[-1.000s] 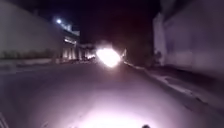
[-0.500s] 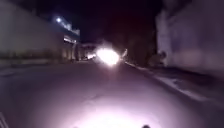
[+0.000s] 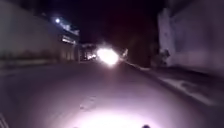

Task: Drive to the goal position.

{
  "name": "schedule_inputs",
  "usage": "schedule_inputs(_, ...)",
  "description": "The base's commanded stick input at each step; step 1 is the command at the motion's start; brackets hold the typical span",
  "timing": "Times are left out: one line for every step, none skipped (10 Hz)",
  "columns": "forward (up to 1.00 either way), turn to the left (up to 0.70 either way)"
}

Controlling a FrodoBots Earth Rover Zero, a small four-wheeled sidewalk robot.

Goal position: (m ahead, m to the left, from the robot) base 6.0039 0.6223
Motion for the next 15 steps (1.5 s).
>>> schedule_inputs(0.70,0.00)
schedule_inputs(0.70,0.00)
schedule_inputs(0.70,0.00)
schedule_inputs(0.70,0.00)
schedule_inputs(0.70,0.00)
schedule_inputs(0.70,0.00)
schedule_inputs(0.70,0.00)
schedule_inputs(0.70,0.00)
schedule_inputs(0.70,0.00)
schedule_inputs(0.70,0.00)
schedule_inputs(0.70,0.00)
schedule_inputs(0.70,0.00)
schedule_inputs(0.70,0.00)
schedule_inputs(0.70,0.00)
schedule_inputs(0.70,0.00)
